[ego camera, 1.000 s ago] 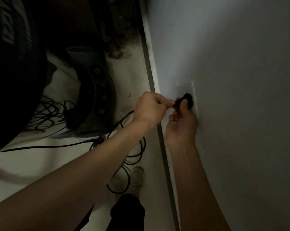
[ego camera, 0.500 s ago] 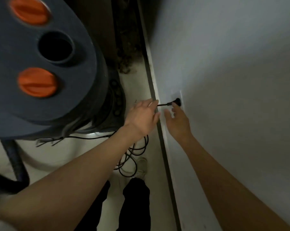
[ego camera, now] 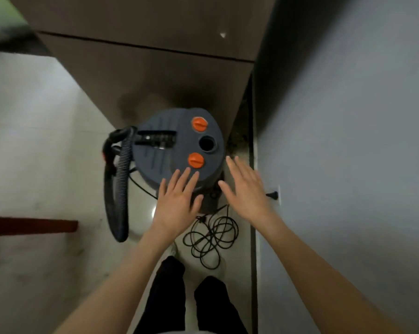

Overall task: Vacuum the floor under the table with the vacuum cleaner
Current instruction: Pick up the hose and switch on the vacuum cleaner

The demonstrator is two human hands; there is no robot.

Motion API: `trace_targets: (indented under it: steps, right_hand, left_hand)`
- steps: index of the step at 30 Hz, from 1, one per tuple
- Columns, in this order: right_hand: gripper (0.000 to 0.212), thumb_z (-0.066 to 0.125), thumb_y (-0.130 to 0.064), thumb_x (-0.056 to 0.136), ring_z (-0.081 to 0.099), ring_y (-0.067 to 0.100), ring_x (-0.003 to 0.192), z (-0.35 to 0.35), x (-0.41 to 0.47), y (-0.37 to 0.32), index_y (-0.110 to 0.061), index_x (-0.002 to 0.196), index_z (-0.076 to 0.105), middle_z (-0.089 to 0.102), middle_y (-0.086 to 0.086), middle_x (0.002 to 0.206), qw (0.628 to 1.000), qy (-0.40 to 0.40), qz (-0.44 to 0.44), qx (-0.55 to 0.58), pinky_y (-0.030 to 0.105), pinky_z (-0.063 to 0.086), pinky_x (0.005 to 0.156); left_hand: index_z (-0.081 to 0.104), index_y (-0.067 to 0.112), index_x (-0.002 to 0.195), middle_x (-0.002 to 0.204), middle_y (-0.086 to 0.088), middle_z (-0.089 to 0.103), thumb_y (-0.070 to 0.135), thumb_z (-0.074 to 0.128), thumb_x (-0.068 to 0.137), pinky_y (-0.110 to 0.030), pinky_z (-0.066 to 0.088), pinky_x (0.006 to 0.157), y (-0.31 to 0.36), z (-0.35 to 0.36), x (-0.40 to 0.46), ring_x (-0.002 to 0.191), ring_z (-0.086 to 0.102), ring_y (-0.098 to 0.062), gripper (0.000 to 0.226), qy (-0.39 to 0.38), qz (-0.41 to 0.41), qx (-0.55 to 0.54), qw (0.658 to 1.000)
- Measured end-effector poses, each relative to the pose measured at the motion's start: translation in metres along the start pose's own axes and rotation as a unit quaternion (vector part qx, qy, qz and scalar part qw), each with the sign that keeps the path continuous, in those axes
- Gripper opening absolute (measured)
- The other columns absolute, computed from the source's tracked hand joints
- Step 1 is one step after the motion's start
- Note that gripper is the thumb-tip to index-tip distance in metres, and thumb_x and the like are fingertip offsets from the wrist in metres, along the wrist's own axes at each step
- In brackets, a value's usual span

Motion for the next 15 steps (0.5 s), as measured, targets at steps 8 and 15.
trace_targets:
  steps: [8,15]
  right_hand:
    - [0.062,0.036,-0.043,0.100,0.004,0.019,0.148,0.002,0.023,-0.076,-0.026,0.153,0.008,0.009,0.001,0.161,0.997,-0.051,-0.051,-0.016,0.044,0.006,0.120]
    - [0.059,0.030,-0.041,0.103,0.002,0.023,0.148,0.051,0.108,-0.127,-0.023,0.154,0.007,0.006,0.004,0.161,0.989,-0.116,-0.046,-0.077,0.044,0.005,0.119]
  left_hand:
    - [0.011,0.024,0.151,0.159,0.000,0.008,0.046,0.028,0.098,-0.038,0.006,0.117,-0.076,-0.034,-0.037,0.146,0.002,-0.019,0.059,0.009,-0.112,-0.061,0.992]
    - [0.023,0.017,0.149,0.155,-0.005,0.023,0.034,0.042,0.098,-0.033,0.018,0.117,-0.174,-0.026,0.006,0.143,0.019,-0.020,0.057,-0.020,-0.165,-0.164,0.972]
Point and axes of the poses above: each hand's wrist, its own x-axis towards the middle knuckle, its own z-axis out of the palm, y = z × x, the point moved 5 cm from there along x, towards the middle knuckle
